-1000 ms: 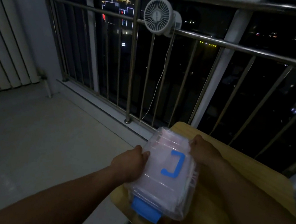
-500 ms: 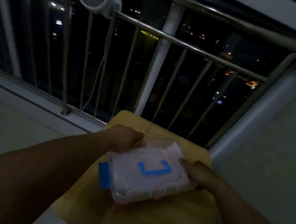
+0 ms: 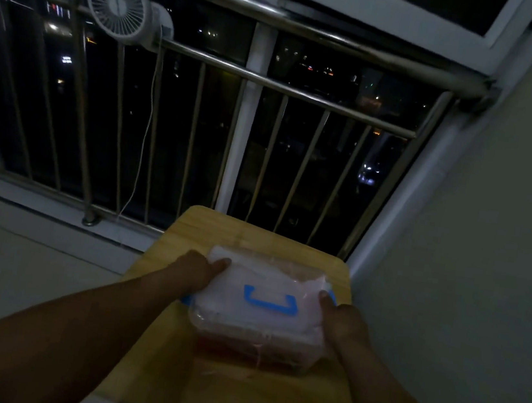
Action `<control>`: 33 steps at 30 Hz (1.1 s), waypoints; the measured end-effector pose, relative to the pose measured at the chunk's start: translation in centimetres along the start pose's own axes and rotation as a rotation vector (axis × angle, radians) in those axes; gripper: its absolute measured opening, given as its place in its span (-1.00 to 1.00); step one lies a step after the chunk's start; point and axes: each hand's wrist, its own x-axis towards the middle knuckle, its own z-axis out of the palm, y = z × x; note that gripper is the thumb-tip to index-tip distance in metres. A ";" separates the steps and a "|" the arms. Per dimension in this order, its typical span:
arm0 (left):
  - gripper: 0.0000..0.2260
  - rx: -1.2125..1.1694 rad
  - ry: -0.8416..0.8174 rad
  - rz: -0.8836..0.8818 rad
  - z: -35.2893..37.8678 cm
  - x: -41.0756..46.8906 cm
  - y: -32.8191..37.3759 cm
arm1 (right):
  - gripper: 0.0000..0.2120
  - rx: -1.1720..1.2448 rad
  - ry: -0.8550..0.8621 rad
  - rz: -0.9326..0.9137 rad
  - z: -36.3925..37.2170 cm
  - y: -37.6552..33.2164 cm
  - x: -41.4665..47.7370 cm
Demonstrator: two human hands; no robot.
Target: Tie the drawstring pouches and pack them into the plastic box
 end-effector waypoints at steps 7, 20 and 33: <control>-0.52 0.263 0.252 0.148 1.1 -3.4 0.3 | -0.34 -0.035 -0.015 -0.031 0.8 -0.4 -1.1; -0.61 0.195 0.403 0.290 -3.6 5.5 1.2 | -0.58 0.282 0.030 -0.082 5.3 -7.6 4.9; -0.75 0.216 0.353 0.307 -5.7 18.3 4.7 | -0.68 0.289 0.048 -0.206 6.5 -12.9 14.5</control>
